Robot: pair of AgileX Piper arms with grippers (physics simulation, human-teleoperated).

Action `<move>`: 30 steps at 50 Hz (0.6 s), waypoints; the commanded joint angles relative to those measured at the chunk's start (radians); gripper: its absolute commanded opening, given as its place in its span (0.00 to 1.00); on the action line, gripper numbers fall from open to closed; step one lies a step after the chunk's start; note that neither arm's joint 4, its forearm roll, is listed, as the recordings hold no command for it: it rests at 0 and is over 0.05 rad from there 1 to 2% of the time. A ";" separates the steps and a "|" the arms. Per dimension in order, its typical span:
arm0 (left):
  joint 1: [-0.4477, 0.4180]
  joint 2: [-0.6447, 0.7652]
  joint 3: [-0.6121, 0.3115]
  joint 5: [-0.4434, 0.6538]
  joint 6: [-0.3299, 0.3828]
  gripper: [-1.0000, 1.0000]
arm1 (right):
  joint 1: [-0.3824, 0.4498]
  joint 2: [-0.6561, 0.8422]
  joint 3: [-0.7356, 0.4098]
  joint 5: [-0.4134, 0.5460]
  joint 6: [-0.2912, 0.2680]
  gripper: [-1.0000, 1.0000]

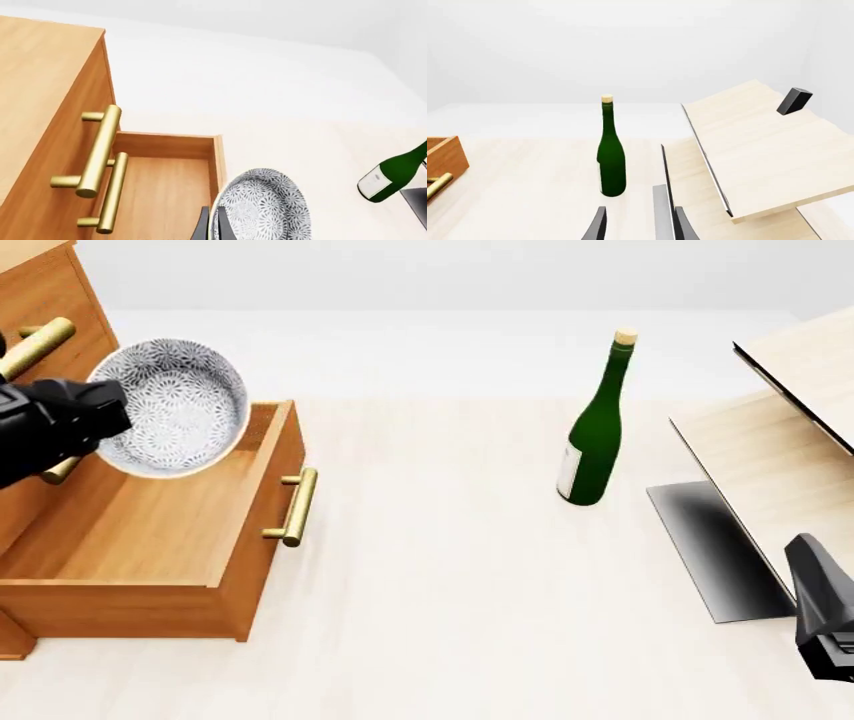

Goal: Put the bowl in the bottom drawer of the cabinet and close it.

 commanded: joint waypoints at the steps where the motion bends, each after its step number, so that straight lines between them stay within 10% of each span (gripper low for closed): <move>1: 0.054 0.014 0.019 -0.024 0.012 0.00 | 0.000 0.000 0.000 0.000 0.000 1.00; 30: 0.102 0.094 0.071 -0.093 0.027 0.00 | 0.000 0.000 0.000 0.000 0.000 1.00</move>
